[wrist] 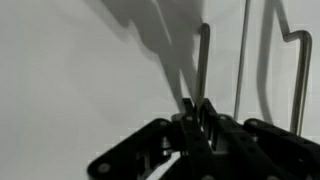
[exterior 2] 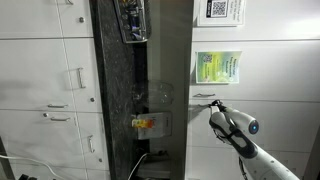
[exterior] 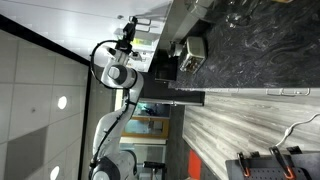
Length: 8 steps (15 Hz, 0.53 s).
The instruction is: Open the top right cabinet door
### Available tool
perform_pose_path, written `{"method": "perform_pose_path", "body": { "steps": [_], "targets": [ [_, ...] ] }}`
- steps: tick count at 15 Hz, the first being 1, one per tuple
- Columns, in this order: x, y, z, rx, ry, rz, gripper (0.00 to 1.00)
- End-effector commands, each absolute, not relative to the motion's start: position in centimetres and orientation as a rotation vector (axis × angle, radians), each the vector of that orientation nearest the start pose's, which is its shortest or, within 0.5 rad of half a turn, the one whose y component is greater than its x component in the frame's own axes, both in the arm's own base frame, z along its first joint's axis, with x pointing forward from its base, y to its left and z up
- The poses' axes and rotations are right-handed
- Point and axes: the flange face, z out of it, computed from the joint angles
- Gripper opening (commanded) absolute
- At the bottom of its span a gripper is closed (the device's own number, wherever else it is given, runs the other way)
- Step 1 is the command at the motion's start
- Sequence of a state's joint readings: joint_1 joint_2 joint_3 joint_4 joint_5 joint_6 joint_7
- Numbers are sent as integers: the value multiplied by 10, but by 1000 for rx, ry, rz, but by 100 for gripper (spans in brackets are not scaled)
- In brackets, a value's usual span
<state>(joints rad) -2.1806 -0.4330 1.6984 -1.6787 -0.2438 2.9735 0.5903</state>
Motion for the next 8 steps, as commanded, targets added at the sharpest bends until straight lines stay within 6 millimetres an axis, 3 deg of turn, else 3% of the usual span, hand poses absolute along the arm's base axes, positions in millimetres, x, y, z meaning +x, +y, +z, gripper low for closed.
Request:
{"method": "perform_pose_path", "body": {
  "steps": [1, 8],
  "targets": [
    [620, -129, 673, -2866, 814, -2048, 0],
    [590, -138, 673, -2856, 867, -2035, 3]
  ]
}}
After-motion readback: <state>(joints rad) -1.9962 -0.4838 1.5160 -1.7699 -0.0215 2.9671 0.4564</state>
